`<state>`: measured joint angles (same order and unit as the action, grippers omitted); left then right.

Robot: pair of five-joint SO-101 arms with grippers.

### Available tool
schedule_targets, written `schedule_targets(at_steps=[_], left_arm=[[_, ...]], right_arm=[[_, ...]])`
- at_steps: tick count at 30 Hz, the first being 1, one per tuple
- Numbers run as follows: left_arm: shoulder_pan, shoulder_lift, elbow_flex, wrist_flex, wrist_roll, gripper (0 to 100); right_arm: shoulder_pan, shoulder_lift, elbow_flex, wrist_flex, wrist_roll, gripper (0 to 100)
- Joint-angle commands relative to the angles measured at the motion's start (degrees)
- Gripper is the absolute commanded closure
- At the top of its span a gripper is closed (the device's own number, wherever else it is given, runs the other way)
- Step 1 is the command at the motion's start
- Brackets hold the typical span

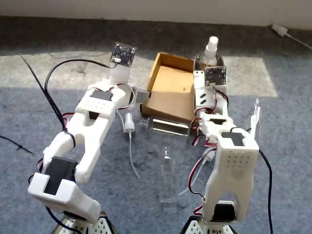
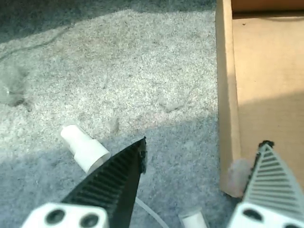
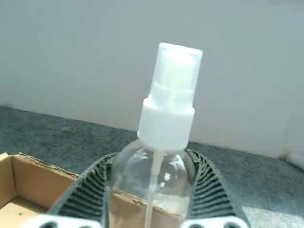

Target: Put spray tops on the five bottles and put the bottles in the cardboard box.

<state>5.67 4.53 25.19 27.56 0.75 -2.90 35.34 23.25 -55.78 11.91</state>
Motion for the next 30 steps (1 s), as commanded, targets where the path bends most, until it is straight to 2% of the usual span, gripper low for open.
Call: schedule_targets(at_steps=[1,14,19,30], left_arm=[[-0.4,-0.13,-2.77,-1.14,-0.26,67],[-0.4,-0.13,-2.95,-1.14,-0.26,67],[-0.4,-0.13,-3.03,-1.14,-0.26,67],[-0.4,-0.13,-2.95,-1.14,-0.26,67]], right_arm=[[0.84,-1.63,-0.4,-1.36,-0.44,86.4],[0.84,-1.71,-0.4,-1.54,-0.26,83.9],[0.84,-1.71,-0.4,-1.45,-0.26,76.2],[0.92,-1.8,-0.66,-1.54,-0.26,76.2]])
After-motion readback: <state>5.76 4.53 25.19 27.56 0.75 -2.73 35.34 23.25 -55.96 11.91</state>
